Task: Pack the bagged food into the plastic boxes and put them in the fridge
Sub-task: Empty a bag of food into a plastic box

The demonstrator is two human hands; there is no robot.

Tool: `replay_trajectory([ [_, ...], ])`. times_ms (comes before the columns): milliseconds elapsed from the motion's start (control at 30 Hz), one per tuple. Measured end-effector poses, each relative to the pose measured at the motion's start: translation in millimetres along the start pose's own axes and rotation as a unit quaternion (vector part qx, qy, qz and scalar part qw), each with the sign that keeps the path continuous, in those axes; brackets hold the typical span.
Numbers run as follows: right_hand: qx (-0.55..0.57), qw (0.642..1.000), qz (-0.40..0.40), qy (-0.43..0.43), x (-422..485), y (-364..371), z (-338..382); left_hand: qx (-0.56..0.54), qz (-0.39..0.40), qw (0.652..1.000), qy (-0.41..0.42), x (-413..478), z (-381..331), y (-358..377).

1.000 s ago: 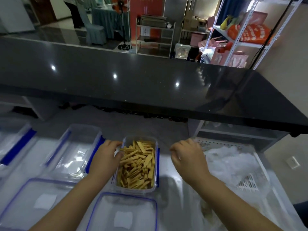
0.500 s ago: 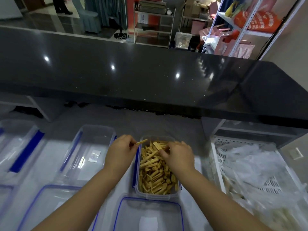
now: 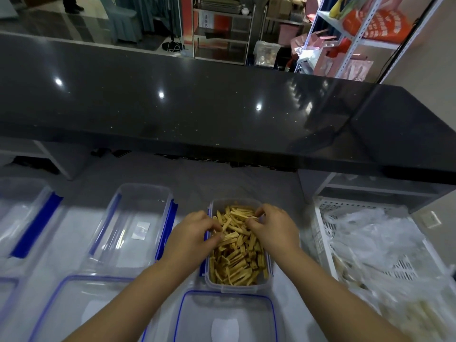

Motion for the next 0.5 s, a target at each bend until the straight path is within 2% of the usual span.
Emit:
replay_trajectory([
  [133,0.019,1.0,-0.011,-0.001,-13.5,-5.3,-7.9,0.007,0.041,0.996,0.076,-23.4,-21.2,10.9],
  [267,0.045,0.999,-0.019,-0.006,-27.4,-8.1,-13.6,0.046,0.044,0.992,0.106,-39.0,-25.1,23.2],
  [367,0.076,0.997,-0.018,-0.006,-39.5,-9.1,-15.0,0.067,0.037,0.991,0.107,-49.0,-25.1,25.2],
  [500,0.114,0.993,-0.019,-0.011,-66.6,-14.2,-20.6,0.023,-0.015,0.998,0.056,-64.3,-22.2,8.2],
])
Point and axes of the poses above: each hand's wrist, its own x-axis towards the middle knuckle, its own y-axis out of the palm, z = x × y, the point moved 8 cm from there along x, towards the middle knuckle, and after that the axes turned 3 degrees about x, right-handed, at the moved point
